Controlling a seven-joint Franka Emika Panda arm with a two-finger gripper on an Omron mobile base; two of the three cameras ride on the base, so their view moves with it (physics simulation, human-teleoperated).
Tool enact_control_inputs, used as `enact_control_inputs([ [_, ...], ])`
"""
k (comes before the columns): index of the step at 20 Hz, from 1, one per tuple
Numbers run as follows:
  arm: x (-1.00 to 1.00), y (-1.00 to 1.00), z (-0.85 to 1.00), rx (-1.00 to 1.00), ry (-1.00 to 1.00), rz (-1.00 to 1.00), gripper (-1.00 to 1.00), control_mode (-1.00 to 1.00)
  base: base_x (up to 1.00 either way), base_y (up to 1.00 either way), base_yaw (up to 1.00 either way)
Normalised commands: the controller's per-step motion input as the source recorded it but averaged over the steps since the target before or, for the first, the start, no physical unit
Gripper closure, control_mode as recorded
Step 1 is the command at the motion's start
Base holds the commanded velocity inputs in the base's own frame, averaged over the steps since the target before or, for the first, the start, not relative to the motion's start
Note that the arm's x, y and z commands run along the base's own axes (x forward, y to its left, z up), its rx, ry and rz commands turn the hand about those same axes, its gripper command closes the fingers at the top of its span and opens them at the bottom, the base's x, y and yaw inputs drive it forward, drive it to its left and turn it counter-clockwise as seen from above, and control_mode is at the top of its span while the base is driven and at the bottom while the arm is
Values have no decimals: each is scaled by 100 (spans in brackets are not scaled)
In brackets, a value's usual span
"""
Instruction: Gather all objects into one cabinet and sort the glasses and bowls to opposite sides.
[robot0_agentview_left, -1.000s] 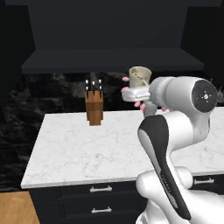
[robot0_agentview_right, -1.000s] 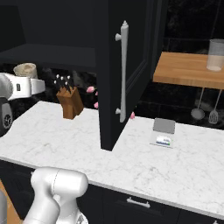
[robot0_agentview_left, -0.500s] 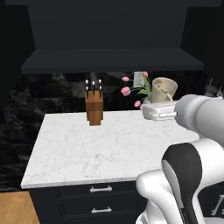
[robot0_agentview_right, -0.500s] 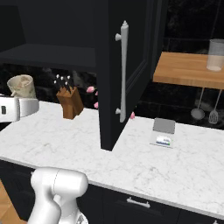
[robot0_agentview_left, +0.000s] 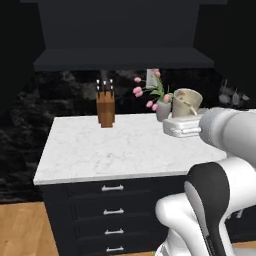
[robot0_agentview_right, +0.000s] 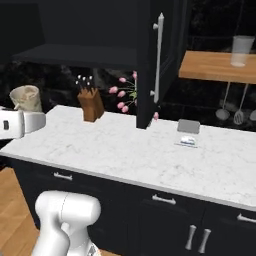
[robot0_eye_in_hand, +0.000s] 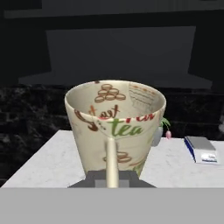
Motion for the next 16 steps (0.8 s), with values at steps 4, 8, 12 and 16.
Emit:
enact_control_inputs([
  [4,0,0,0,0,0,0,100,100,-92,0,-54],
  [8,0,0,0,0,0,0,100,100,-20,10,-89],
  [12,0,0,0,0,0,0,100,100,0,16,-98],
  [16,0,0,0,0,0,0,100,100,0,18,-98],
])
